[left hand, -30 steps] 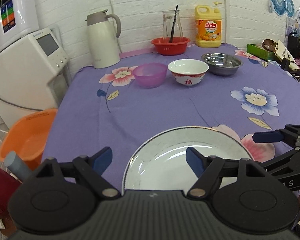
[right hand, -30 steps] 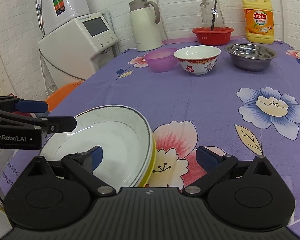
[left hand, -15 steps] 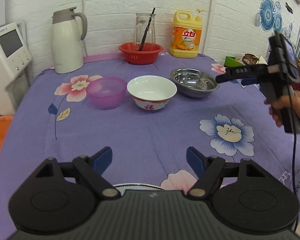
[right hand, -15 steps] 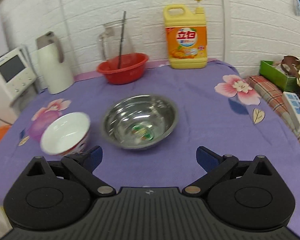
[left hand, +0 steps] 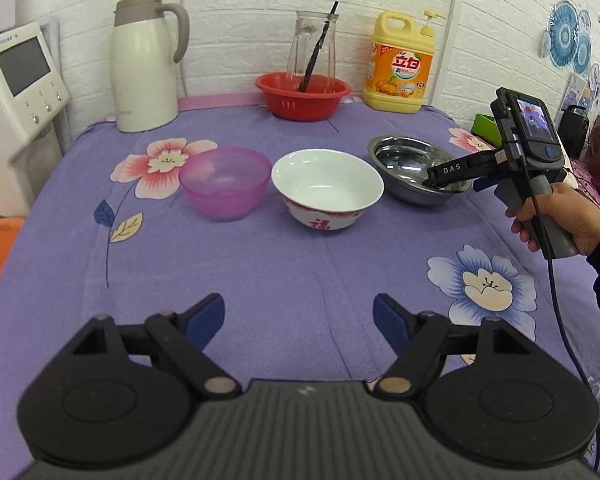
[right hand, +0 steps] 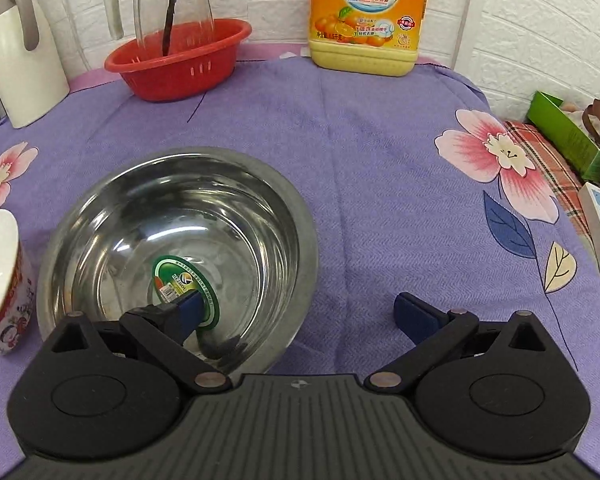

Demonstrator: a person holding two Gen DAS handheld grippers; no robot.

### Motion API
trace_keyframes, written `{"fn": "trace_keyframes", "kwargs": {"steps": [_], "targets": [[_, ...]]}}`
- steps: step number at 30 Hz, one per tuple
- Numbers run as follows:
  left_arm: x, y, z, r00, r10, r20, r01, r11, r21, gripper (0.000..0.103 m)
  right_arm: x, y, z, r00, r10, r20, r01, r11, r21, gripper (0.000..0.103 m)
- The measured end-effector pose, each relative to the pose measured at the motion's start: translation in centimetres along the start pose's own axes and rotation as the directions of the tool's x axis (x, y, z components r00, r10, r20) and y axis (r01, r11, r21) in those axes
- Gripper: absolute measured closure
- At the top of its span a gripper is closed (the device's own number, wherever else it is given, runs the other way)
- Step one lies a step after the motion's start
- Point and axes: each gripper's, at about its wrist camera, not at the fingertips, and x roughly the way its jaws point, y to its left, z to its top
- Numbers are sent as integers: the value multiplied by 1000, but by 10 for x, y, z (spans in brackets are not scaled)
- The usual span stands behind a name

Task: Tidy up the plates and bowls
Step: 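Grasp the steel bowl rim with the left tool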

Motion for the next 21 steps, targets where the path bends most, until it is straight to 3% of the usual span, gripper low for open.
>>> {"fn": "trace_keyframes", "kwargs": {"steps": [12,21], "targets": [[-14,-9,-2,999,-36,13,37,999,-17,27,-24,3,-23,996,16,-87,-21,999,-49,0],[-30,-31,-14,998,-62,18,62,998,15,27,-74,20,-86,993,67,-99,-81,986,-144,0]]}}
